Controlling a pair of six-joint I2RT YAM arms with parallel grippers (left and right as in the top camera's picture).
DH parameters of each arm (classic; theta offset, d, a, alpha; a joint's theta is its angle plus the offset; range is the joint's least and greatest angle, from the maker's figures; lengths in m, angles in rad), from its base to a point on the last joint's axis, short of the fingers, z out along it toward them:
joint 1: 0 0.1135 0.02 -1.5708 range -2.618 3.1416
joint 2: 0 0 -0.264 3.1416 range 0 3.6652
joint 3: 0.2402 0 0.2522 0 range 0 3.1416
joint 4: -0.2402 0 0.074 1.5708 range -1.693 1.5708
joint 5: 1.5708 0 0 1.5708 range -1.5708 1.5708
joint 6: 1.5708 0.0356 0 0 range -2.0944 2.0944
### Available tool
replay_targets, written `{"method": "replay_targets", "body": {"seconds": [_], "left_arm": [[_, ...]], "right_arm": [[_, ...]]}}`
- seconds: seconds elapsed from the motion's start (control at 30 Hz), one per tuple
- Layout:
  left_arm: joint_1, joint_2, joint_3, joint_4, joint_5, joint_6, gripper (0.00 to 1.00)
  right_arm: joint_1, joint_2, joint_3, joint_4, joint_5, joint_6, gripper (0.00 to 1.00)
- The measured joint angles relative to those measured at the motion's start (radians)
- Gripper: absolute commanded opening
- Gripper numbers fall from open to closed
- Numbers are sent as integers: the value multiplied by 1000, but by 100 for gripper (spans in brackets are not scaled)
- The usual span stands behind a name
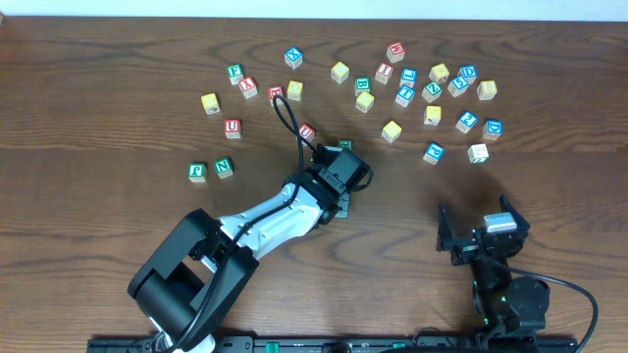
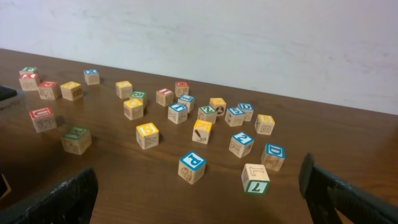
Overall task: Spell out AI2
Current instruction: 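Lower the red I block beside the A block and release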
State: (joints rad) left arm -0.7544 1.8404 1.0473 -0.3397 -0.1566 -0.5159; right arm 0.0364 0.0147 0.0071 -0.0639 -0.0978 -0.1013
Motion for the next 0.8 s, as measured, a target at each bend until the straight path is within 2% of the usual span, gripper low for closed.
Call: {"method": "replay_targets", "body": {"seconds": [0.6, 0.8], "left_arm": [[0, 0, 0, 8, 0, 35, 42], [0, -11, 0, 7, -13, 57, 49]], "right_arm": [[0, 0, 0, 0, 0, 0, 99], [0, 0, 0, 0, 0, 0, 99]]}}
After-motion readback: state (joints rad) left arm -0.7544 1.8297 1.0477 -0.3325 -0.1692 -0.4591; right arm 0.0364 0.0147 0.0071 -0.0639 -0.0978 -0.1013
